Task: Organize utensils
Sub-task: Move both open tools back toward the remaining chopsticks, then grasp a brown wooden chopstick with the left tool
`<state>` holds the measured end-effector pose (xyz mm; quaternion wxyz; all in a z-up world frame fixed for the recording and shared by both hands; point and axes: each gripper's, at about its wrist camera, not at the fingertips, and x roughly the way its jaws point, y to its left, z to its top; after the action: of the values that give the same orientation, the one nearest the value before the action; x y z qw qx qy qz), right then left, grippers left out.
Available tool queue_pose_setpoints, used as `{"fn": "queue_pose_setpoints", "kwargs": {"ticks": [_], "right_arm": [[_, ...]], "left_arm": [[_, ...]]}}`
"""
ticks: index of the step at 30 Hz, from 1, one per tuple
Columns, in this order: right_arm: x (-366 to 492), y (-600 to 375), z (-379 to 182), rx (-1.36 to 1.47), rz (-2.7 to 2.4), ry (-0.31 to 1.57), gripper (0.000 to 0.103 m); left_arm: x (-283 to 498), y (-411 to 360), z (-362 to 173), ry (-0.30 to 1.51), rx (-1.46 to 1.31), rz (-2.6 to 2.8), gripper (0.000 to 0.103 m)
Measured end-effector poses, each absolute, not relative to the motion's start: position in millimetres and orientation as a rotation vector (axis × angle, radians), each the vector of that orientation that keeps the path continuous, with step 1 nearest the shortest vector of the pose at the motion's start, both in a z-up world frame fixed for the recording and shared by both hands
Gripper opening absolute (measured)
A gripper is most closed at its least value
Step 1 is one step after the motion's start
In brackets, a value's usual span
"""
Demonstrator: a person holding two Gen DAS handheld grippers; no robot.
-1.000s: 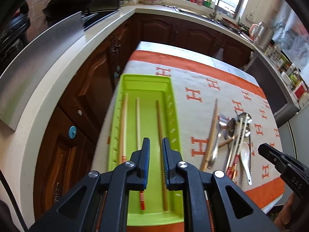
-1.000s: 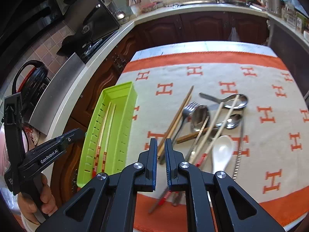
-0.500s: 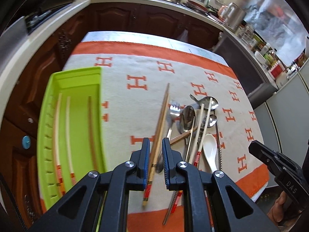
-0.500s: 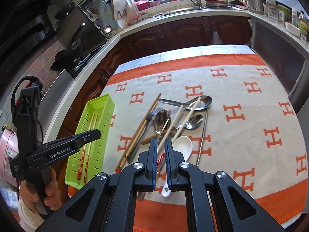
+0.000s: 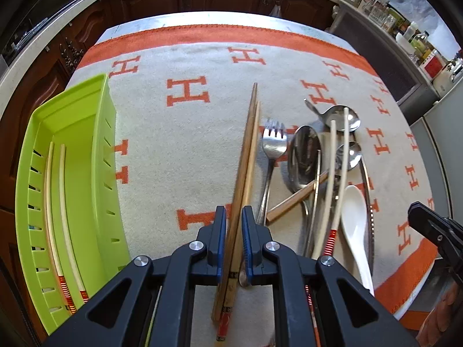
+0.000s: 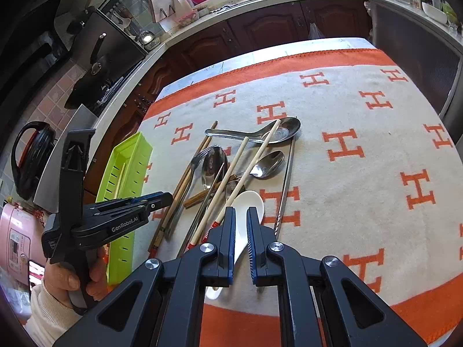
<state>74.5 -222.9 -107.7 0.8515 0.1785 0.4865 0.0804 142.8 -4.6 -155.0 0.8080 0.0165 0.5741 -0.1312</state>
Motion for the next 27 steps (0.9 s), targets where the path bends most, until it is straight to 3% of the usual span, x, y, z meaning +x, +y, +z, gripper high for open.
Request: {"fn": "queue_pose_setpoints", "kwargs": {"ticks": [14,27], "right_arm": [[85.7,-233.1,-128.2,0.42,0.172,1.046,0.008],[85.2,-222.2,-131.2,0.404,0.185,1.063,0.008]], "left_arm": [[154.8,-13.9,-161.8,1.216,0.104,-0.221,0.009],[156.1,0.7,-158.8,1.196,-0.009,-0.196,0.004]]}}
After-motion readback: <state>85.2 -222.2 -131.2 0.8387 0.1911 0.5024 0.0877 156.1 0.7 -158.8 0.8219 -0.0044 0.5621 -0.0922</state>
